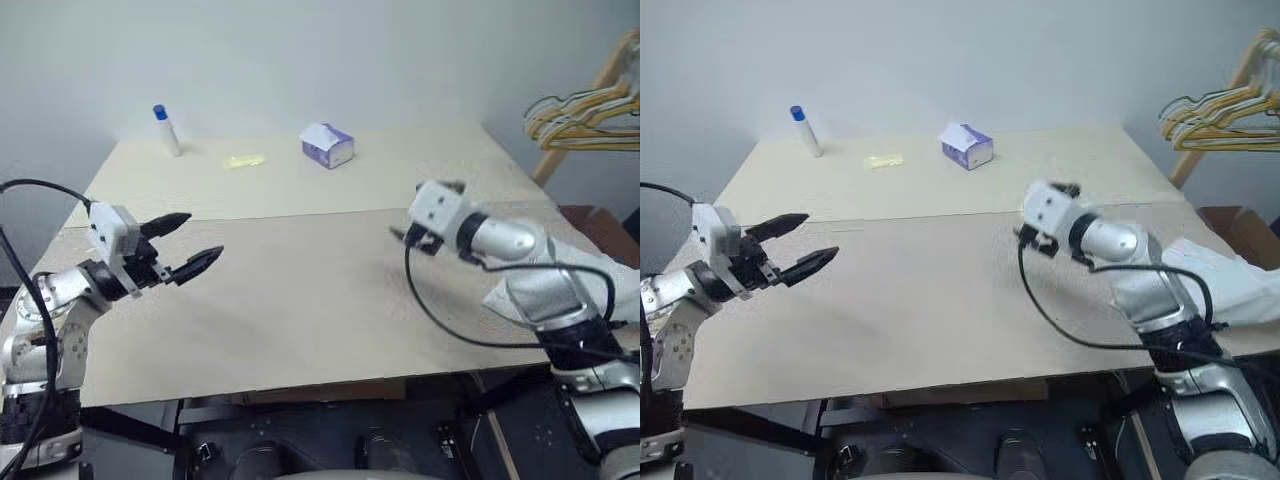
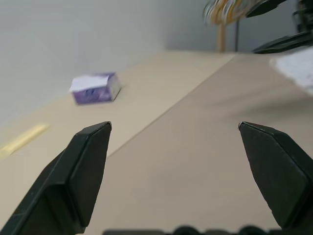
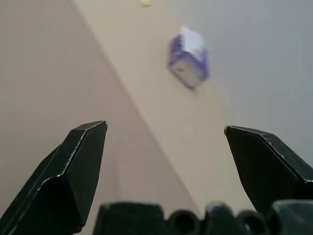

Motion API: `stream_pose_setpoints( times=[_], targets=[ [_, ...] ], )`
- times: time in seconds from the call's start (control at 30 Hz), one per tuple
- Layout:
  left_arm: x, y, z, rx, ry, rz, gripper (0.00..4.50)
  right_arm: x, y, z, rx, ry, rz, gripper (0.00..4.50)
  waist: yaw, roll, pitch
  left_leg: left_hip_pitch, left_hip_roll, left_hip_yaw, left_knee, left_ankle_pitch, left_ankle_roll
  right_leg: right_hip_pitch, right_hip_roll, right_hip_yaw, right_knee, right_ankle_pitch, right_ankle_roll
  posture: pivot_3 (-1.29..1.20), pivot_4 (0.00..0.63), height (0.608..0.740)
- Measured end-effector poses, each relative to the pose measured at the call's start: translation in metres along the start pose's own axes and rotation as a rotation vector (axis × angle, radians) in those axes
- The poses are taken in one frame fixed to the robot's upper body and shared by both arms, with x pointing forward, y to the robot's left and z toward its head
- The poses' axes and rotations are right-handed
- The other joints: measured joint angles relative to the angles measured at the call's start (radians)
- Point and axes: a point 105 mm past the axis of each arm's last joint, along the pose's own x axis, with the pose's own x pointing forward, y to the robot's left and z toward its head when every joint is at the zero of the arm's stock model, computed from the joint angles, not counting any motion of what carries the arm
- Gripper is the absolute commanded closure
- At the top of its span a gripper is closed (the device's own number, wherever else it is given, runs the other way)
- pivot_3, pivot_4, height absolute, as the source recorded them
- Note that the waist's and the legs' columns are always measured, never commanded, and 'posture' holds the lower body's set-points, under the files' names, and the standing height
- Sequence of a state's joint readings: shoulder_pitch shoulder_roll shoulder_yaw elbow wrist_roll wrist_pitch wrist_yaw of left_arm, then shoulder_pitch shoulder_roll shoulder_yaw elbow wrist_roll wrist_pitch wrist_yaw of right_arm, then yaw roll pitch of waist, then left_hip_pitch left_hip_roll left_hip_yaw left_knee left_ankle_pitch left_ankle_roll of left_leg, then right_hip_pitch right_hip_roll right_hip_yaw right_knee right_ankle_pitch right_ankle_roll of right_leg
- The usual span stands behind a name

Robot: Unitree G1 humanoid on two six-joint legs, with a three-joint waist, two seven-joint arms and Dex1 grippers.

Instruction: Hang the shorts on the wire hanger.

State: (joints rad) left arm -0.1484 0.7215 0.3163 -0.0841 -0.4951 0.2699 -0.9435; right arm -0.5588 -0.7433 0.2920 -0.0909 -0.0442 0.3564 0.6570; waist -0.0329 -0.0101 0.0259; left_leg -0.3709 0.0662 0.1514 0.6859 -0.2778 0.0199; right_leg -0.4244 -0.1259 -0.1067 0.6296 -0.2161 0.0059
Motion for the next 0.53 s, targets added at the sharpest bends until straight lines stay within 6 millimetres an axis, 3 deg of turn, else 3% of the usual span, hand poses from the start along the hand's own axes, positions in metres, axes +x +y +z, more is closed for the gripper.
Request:
stream_pose_setpoints(
  times=[0.1, 0.33, 0.53],
  targets=[
    [-0.003, -0.006, -0.010, 0.003, 0.042, -0.003, 0.00, 0.001, 0.018, -0.007, -0.003, 0.013, 0.085, 0.02, 0.021, -0.001, 0.001, 0.000, 0.000, 0.000, 0.000, 0.000, 0.000, 0.000, 0.000, -0.001, 0.000, 0.000, 0.000, 0.10, 0.000, 0.740],
    [-0.001, -0.011, -0.002, 0.038, 0.024, -0.009, 0.00, 0.005, 0.023, 0.000, -0.050, -0.019, 0.103, 0.02, 0.044, -0.002, 0.001, 0.000, 0.001, -0.003, 0.000, -0.001, 0.002, 0.000, 0.001, -0.004, 0.001, 0.000, 0.000, 0.11, 0.000, 0.740],
    [-0.001, -0.016, -0.007, 0.028, 0.036, -0.020, 0.00, 0.007, 0.029, 0.000, -0.053, -0.019, 0.115, 0.02, 0.046, -0.002, 0.001, -0.001, 0.001, -0.003, 0.000, 0.000, 0.000, 0.001, 0.002, -0.005, 0.000, 0.000, 0.000, 0.13, 0.000, 0.740]
  ],
)
